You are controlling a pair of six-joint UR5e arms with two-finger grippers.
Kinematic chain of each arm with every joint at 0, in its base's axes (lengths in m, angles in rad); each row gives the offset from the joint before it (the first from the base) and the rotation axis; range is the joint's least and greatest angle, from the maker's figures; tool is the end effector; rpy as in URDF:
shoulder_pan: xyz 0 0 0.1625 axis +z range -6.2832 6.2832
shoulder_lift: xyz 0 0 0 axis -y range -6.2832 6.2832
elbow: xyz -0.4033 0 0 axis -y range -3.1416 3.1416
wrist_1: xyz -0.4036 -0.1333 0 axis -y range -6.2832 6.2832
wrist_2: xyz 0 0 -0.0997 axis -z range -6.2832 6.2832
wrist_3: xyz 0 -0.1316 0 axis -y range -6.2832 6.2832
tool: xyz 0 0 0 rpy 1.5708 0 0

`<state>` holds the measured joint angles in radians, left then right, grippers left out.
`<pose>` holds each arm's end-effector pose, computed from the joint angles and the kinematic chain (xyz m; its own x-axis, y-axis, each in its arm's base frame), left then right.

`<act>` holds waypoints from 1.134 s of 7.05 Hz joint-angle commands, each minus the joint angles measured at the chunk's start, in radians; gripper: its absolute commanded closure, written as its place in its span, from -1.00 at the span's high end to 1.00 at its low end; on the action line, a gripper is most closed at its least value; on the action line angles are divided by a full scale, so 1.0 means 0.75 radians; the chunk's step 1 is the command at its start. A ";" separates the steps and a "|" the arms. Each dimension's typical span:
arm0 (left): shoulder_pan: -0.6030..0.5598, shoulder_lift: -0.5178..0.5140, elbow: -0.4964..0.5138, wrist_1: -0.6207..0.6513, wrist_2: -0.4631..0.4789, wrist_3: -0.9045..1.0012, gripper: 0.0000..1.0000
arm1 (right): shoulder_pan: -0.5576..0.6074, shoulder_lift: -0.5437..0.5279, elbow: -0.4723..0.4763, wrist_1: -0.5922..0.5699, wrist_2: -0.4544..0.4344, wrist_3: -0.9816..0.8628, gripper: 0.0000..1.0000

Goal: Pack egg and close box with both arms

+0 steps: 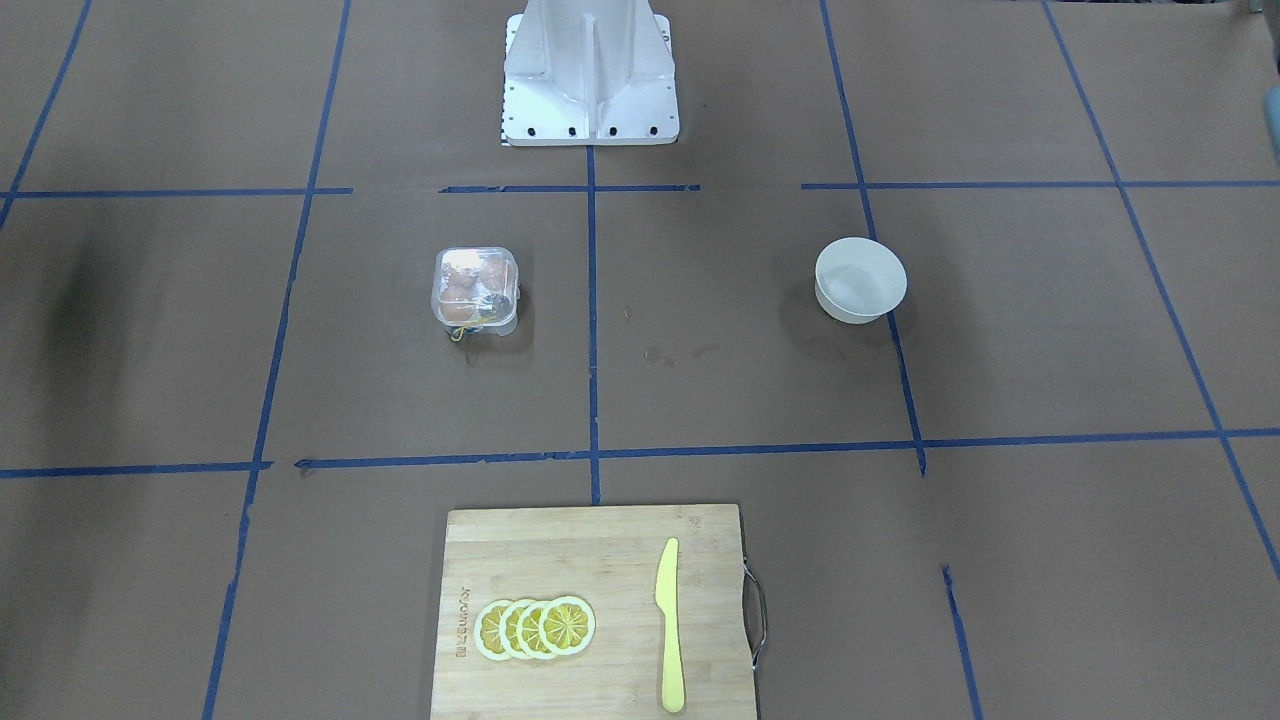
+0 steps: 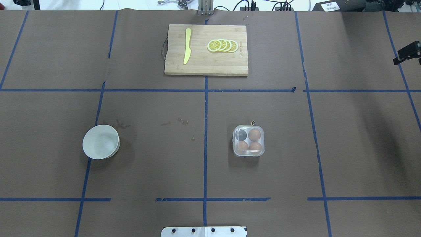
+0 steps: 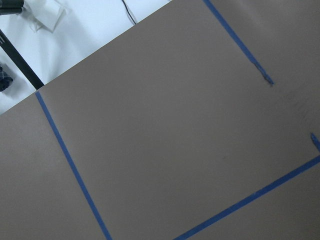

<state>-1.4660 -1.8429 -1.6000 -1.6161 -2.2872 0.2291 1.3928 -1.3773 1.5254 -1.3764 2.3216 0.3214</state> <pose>0.0184 -0.6228 0.4907 0.6854 0.5053 -0.5243 -0.2608 0.8426 0.4711 -0.0639 -0.6011 0.5559 0.6969 -0.0439 0.7158 -0.0563 0.9917 0.1157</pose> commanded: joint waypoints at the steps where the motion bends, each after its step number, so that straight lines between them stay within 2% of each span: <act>1: -0.044 0.154 0.023 0.013 -0.031 0.167 0.99 | 0.131 0.108 -0.027 -0.343 0.019 -0.258 1.00; 2: -0.092 0.185 0.035 0.021 -0.033 0.114 0.99 | 0.143 0.112 -0.027 -0.363 0.020 -0.309 1.00; 3: -0.121 0.217 0.039 0.018 -0.025 -0.054 1.00 | 0.143 0.112 -0.023 -0.372 0.020 -0.310 1.00; 5: -0.121 0.295 -0.022 0.005 -0.020 -0.080 1.00 | 0.143 0.074 -0.040 -0.378 0.017 -0.351 1.00; 8: -0.117 0.287 -0.010 0.005 -0.020 -0.119 1.00 | 0.123 0.000 -0.032 -0.357 -0.005 -0.369 1.00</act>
<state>-1.5556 -1.6280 -1.6119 -1.6097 -2.3014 0.1597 1.4899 -1.3644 1.4971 -1.6480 2.3185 0.0510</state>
